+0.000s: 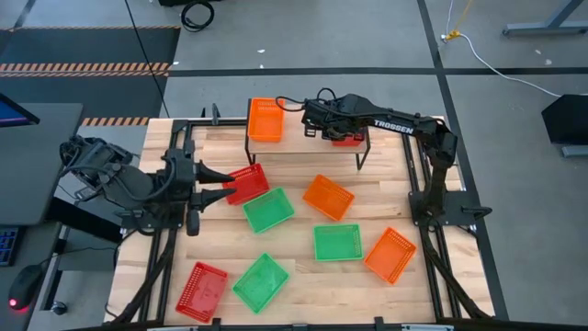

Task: Stack baskets on shelf by color
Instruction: Put the bottom right red bin on the shelf, then put the right green bin on the shelf

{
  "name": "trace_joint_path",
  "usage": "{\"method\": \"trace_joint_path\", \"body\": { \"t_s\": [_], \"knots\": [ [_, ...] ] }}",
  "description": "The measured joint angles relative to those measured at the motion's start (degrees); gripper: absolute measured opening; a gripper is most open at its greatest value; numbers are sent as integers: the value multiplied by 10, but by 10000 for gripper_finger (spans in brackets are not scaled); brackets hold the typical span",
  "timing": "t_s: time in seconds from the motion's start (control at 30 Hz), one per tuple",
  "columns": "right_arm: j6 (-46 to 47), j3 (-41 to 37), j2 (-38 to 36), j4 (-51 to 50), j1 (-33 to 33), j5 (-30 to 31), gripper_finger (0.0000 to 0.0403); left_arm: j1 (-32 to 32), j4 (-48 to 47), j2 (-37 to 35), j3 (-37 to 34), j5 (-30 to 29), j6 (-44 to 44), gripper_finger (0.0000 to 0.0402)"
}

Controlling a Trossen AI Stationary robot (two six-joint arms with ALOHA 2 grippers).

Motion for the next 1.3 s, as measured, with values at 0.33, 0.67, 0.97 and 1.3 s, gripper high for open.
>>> {"method": "trace_joint_path", "body": {
  "t_s": [0.33,0.67,0.97,1.3],
  "knots": [
    [-9,0,0,-6,2,-4,31,0,-2,0,0,0,-3,117],
    [-64,0,0,-11,2,-23,74,0,-12,0,0,0,-13,117],
    [-103,34,-1,-27,8,14,129,0,-12,0,0,0,-14,117],
    [-326,120,0,-1,34,-17,140,0,-15,0,0,0,-29,117]
  ]
}}
